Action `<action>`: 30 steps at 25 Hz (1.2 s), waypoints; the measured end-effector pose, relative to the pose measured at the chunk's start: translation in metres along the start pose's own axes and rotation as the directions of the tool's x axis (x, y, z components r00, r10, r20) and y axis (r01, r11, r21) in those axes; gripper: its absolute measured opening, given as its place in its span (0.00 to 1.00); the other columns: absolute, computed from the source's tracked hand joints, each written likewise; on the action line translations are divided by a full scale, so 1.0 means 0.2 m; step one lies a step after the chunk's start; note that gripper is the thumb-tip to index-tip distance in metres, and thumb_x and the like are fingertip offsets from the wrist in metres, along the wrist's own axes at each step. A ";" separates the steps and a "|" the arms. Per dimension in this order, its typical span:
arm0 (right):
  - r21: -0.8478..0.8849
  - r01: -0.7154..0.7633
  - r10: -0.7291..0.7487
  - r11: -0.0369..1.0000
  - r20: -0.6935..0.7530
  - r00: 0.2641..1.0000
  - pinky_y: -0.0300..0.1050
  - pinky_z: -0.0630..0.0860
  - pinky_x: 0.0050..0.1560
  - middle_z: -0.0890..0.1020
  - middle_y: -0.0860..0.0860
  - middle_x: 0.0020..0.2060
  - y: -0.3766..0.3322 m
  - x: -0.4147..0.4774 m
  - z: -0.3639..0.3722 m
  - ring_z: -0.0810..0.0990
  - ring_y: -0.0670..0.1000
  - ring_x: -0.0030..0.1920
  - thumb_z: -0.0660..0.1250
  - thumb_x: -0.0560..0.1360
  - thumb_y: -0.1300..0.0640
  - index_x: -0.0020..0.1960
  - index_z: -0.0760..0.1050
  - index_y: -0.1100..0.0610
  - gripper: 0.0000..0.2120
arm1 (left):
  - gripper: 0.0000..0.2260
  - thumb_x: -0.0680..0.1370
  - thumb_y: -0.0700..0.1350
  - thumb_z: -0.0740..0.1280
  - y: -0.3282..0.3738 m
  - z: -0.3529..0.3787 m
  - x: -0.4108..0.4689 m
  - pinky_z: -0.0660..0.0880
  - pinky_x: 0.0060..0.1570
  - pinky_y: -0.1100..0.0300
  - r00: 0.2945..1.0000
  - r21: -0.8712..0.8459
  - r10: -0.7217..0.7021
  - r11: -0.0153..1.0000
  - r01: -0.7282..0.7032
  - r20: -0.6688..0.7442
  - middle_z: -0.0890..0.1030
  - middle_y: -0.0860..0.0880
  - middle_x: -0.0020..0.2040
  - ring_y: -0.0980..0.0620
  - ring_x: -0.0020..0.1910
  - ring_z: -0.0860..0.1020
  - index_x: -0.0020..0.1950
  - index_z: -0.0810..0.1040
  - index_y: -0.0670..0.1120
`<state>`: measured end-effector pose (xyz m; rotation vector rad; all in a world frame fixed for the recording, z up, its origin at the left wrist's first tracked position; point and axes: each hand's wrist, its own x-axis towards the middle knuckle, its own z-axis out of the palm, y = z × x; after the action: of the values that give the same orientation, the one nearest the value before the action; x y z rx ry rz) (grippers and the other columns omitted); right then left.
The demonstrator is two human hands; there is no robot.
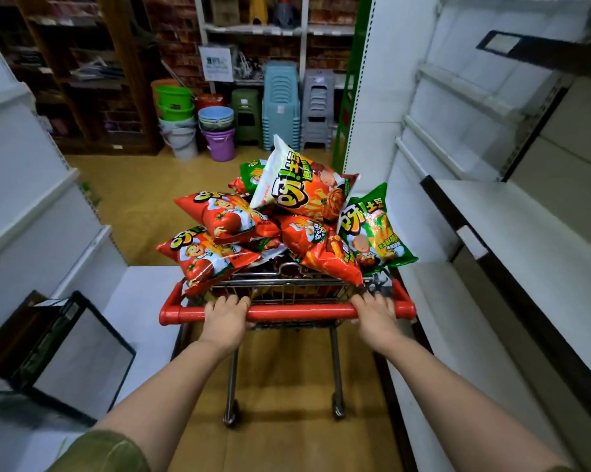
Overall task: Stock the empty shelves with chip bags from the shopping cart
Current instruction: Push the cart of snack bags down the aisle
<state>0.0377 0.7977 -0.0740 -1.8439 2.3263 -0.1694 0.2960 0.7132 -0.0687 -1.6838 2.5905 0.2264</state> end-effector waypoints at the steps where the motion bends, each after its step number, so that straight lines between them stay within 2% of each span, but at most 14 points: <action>1: -0.003 -0.009 0.009 1.000 -0.010 1.000 0.53 0.54 0.71 0.72 0.52 0.61 -0.01 -0.13 0.02 0.66 0.55 0.64 0.60 0.78 0.56 0.63 0.68 0.52 0.14 | 0.19 0.80 0.53 0.59 0.01 0.02 -0.12 0.58 0.67 0.52 1.000 0.000 0.009 1.000 -0.009 -0.005 0.72 0.48 0.63 0.47 0.65 0.67 0.69 0.66 0.48; 11: -0.044 -0.043 0.045 0.998 0.033 0.998 0.53 0.55 0.71 0.72 0.54 0.61 -0.15 -1.40 0.11 0.66 0.56 0.64 0.60 0.78 0.56 0.60 0.68 0.54 0.11 | 0.18 0.80 0.51 0.60 0.11 0.15 -1.40 0.58 0.68 0.50 0.999 -0.045 0.041 0.998 -0.040 0.026 0.72 0.47 0.62 0.46 0.64 0.68 0.68 0.66 0.48; 18: -0.019 -0.004 0.004 1.000 -0.005 1.000 0.52 0.56 0.70 0.72 0.54 0.60 -0.20 -2.25 0.18 0.66 0.56 0.64 0.59 0.78 0.56 0.61 0.68 0.55 0.12 | 0.18 0.80 0.51 0.60 0.20 0.29 -2.23 0.59 0.67 0.51 0.999 -0.035 0.009 0.999 -0.010 -0.038 0.73 0.48 0.61 0.47 0.64 0.68 0.68 0.67 0.48; 27: -0.019 -0.004 0.005 1.000 0.037 0.999 0.54 0.52 0.72 0.70 0.54 0.63 -0.28 -3.37 0.25 0.63 0.57 0.68 0.58 0.78 0.58 0.64 0.66 0.54 0.14 | 0.18 0.79 0.54 0.60 0.33 0.45 -3.36 0.60 0.66 0.52 1.000 -0.020 -0.025 0.999 0.025 -0.007 0.72 0.50 0.62 0.48 0.64 0.68 0.67 0.68 0.50; 30: -0.032 -0.005 0.005 0.999 0.030 1.000 0.53 0.53 0.72 0.71 0.53 0.62 -0.31 -3.74 0.27 0.65 0.56 0.67 0.59 0.78 0.57 0.63 0.67 0.53 0.14 | 0.17 0.79 0.54 0.60 0.37 0.49 -3.74 0.59 0.67 0.51 1.000 -0.055 -0.009 0.998 0.008 -0.010 0.73 0.50 0.61 0.48 0.63 0.68 0.66 0.68 0.50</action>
<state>0.2743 1.5121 -0.0697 -1.8421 2.3267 -0.1040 0.5301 1.4339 -0.0719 -1.7176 2.6071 0.2930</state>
